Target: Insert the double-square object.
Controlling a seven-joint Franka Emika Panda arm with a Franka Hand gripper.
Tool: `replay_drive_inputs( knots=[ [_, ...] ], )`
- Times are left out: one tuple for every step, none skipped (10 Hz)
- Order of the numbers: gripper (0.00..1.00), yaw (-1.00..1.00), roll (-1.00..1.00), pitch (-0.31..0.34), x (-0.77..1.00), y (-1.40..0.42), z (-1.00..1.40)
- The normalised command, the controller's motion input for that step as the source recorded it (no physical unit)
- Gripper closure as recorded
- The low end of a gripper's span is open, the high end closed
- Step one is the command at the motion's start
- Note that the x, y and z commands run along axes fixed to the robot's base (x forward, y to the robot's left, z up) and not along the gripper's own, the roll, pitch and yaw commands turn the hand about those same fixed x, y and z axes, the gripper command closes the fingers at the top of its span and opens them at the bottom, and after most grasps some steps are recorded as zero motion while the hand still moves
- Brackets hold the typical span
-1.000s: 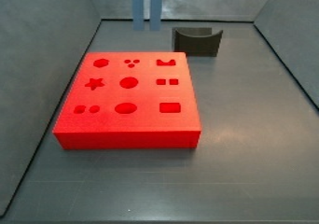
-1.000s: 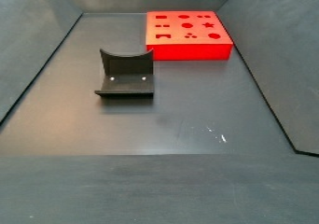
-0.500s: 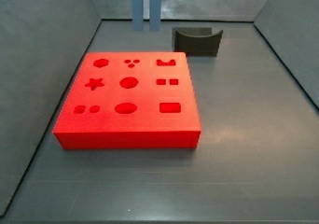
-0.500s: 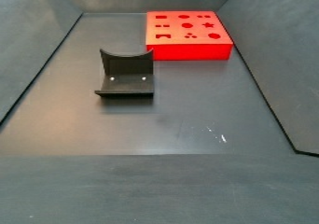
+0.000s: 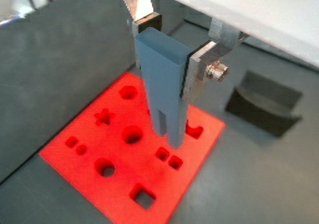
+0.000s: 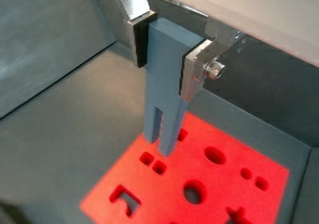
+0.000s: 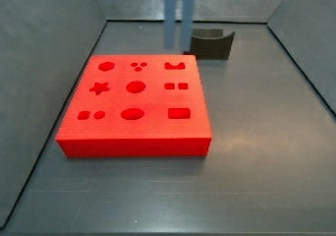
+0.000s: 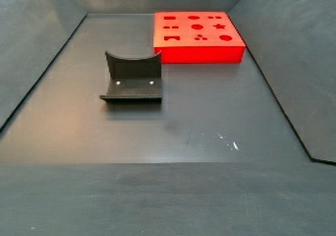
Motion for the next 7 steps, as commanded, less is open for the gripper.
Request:
replay_drive_inputs(
  knots=[
    [1.0,0.0,0.0,0.0,0.0,0.02,0.0],
    [1.0,0.11,0.09,-0.04,0.3,0.0,-0.47],
    [1.0,0.15,0.03,-0.083,0.23,0.0,-0.64],
    [1.0,0.24,0.0,-0.109,0.0,0.02,-0.51],
    [1.0,0.0,-0.01,0.0,0.0,0.0,0.0],
    [1.0,0.07,0.0,-0.067,0.0,0.0,-0.29],
    [1.0,0.07,0.0,-0.121,-0.06,0.0,-0.39]
  ],
)
